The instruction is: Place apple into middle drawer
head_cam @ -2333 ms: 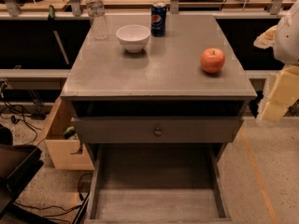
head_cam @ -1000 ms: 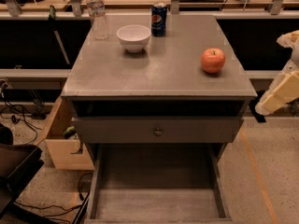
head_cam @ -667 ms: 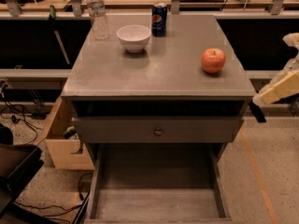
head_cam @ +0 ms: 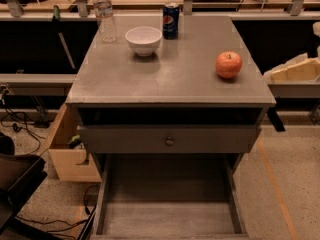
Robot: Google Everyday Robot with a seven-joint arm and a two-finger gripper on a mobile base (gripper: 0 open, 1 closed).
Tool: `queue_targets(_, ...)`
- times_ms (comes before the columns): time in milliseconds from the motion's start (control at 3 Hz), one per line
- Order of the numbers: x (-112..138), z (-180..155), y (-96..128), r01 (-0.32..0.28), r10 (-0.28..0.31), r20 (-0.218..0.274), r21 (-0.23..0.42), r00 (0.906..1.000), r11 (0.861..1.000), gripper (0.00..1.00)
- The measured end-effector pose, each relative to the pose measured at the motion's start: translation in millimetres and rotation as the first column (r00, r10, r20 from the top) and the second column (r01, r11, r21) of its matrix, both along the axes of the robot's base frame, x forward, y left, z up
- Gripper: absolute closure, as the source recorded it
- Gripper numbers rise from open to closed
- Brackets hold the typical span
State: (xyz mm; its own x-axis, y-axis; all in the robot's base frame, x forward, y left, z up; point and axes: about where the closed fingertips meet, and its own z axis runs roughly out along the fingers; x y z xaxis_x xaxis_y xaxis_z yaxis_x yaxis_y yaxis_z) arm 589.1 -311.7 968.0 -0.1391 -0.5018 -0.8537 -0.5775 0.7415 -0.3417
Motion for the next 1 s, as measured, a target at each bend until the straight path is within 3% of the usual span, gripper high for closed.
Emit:
queue_targets(333, 0.0, 0.0, 0.0, 0.0, 0.0, 0.0, 0.0, 1.0, 1.0, 0.0)
queue_targets(667, 20.8, -14.4, 19.9, -0.041, 0.043, -0.02, 0.069, 0.9989, 0.997, 0.0)
queue_targets(1000, 50.4, -33.2, 46.4, -0.1, 0.11, -0.057, 0.147, 0.9924, 0.984, 0.0)
